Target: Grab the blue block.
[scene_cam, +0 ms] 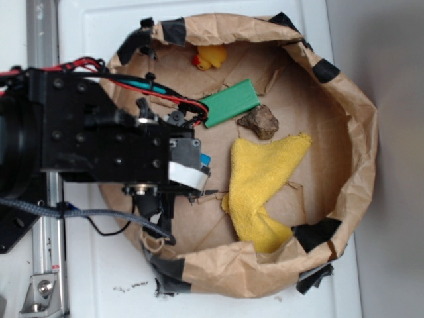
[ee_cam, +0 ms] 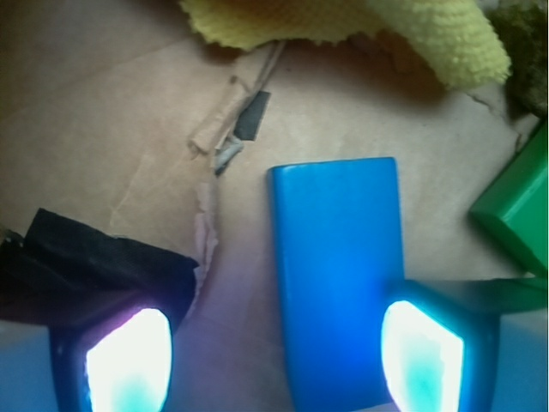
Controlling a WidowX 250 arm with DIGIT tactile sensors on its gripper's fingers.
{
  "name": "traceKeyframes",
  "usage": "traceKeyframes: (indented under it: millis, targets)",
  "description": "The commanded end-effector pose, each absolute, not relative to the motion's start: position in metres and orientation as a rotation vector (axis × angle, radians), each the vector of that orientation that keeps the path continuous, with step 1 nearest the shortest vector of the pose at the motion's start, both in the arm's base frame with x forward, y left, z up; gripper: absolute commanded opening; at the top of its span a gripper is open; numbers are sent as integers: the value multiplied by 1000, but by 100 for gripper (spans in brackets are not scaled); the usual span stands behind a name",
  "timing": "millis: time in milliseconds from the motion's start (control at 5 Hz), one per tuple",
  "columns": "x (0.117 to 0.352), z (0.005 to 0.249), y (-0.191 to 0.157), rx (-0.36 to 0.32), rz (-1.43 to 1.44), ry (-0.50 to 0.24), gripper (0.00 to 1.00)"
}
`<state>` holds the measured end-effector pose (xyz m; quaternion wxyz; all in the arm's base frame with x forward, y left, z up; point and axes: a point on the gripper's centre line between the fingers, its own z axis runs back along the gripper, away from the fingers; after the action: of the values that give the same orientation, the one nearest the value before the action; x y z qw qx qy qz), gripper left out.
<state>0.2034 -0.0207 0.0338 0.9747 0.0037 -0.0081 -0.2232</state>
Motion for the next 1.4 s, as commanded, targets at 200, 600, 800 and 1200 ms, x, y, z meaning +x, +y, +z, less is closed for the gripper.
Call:
traceKeyframes:
  millis: [200,600,800,1200]
  targets:
    - [218,14,-51,22,-479,8,100]
    - [215,22,-37,16,-451,4,100]
    - [206,42,-3,14,-383,-53,100]
    - [182,47,32,21,-369,-40,100]
